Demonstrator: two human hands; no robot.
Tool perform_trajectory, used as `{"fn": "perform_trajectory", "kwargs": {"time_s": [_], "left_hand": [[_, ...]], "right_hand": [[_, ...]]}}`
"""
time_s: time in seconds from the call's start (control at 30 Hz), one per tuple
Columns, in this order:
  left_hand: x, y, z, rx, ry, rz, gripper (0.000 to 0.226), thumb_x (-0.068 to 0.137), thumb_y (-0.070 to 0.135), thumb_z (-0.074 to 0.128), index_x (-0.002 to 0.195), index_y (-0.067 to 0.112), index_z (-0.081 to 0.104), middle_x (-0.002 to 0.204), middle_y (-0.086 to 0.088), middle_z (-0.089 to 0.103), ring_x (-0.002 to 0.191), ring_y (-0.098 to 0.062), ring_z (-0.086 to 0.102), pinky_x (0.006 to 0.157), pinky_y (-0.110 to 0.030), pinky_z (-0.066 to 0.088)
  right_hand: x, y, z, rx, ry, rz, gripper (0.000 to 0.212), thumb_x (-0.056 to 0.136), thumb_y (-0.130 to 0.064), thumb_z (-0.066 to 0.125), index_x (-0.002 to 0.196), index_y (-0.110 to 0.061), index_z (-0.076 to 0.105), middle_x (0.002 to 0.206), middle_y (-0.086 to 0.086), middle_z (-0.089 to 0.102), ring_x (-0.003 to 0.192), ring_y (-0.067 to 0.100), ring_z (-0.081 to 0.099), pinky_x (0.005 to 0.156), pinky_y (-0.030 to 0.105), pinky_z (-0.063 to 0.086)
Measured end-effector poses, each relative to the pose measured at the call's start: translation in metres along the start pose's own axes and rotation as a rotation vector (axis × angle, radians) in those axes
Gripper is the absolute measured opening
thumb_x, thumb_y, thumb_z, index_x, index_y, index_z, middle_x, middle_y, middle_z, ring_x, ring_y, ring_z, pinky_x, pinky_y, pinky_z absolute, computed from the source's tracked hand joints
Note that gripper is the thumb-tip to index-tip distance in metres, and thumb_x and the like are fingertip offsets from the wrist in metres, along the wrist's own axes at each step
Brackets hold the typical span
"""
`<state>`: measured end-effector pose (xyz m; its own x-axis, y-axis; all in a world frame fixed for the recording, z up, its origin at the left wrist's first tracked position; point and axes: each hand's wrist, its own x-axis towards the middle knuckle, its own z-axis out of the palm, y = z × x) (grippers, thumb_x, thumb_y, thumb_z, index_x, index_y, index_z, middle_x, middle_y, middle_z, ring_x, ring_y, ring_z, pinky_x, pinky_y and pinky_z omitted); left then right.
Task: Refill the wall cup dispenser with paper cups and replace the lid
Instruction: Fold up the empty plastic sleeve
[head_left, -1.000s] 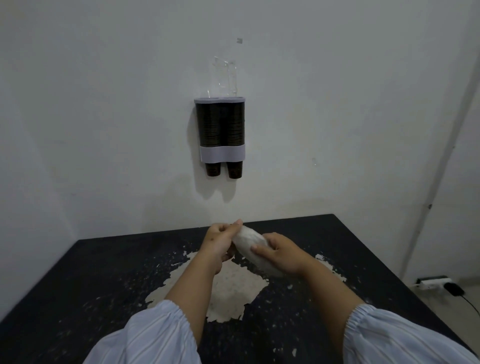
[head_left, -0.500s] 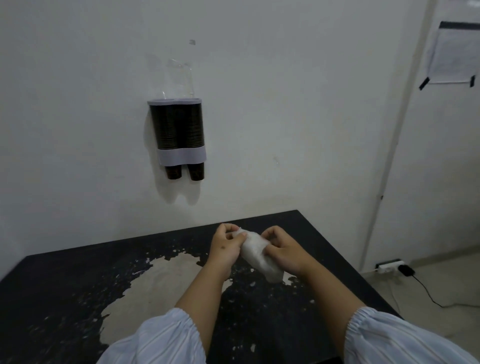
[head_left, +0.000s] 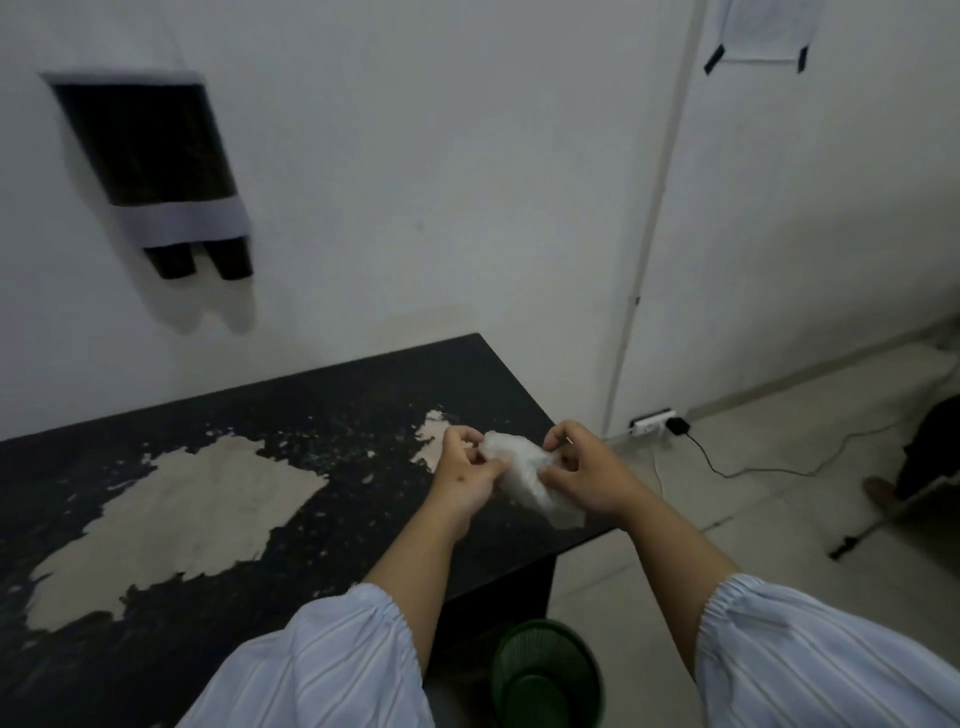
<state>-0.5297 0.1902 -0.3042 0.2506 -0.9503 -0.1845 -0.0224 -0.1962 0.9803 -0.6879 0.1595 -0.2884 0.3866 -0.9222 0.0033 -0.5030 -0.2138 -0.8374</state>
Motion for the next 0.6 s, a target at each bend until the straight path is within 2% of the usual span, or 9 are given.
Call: {"fn": "perform_trajectory", "kwargs": {"time_s": [0.1,0.23,0.3,0.4,0.5,0.6], "left_hand": [[-0.005,-0.021,0.035,0.029,-0.04,-0.039,0.017,0.087,0.006,0.057,0.095,0.019,0.049,0.104,-0.009,0.054,0.079,-0.016,0.054,0.064,-0.027,0.048],[-0.009,-0.053,0.075,0.03,-0.131,-0.143,0.016,0.088,0.01,0.056,0.092,0.026,0.057,0.112,-0.007,0.056,0.093,-0.017,0.057,0.069,-0.023,0.05],[-0.012,-0.072,0.089,0.035,-0.136,-0.19,0.015,0.088,0.013,0.057,0.099,0.023,0.059,0.116,-0.005,0.057,0.102,-0.019,0.056,0.08,-0.027,0.049],[-0.014,-0.103,0.102,0.035,-0.124,-0.274,0.022,0.088,0.014,0.057,0.11,0.014,0.06,0.112,-0.003,0.059,0.1,-0.017,0.057,0.088,-0.031,0.048],[-0.01,-0.139,0.108,0.078,-0.139,-0.337,0.029,0.09,0.017,0.055,0.119,0.015,0.057,0.128,-0.01,0.054,0.116,-0.024,0.053,0.102,-0.04,0.043],[-0.001,-0.186,0.111,0.116,-0.168,-0.38,0.037,0.092,0.019,0.051,0.129,0.019,0.05,0.134,-0.007,0.05,0.12,-0.023,0.049,0.103,-0.04,0.041]], "right_hand": [[-0.018,0.033,-0.017,-0.008,0.024,0.039,0.02,0.081,0.001,0.057,0.084,-0.014,0.044,0.064,0.004,0.043,0.057,0.012,0.034,0.049,0.016,0.031],[-0.037,0.081,-0.031,-0.026,0.012,0.153,0.013,0.084,-0.002,0.057,0.081,-0.013,0.05,0.076,0.01,0.052,0.068,0.018,0.045,0.06,0.026,0.038],[-0.043,0.102,-0.032,-0.034,-0.007,0.203,0.014,0.084,-0.002,0.055,0.078,-0.014,0.053,0.083,0.008,0.056,0.072,0.018,0.049,0.065,0.027,0.041],[-0.046,0.133,-0.023,-0.06,-0.042,0.26,0.015,0.085,-0.001,0.052,0.079,-0.013,0.059,0.09,0.008,0.062,0.081,0.02,0.054,0.075,0.032,0.046],[-0.045,0.168,-0.003,-0.06,-0.061,0.308,0.019,0.086,-0.001,0.05,0.079,-0.015,0.061,0.093,0.007,0.063,0.084,0.019,0.055,0.077,0.029,0.045],[-0.042,0.21,0.03,-0.046,-0.047,0.35,0.016,0.087,-0.004,0.051,0.085,-0.012,0.065,0.094,0.002,0.062,0.086,0.015,0.055,0.079,0.025,0.043]]}}
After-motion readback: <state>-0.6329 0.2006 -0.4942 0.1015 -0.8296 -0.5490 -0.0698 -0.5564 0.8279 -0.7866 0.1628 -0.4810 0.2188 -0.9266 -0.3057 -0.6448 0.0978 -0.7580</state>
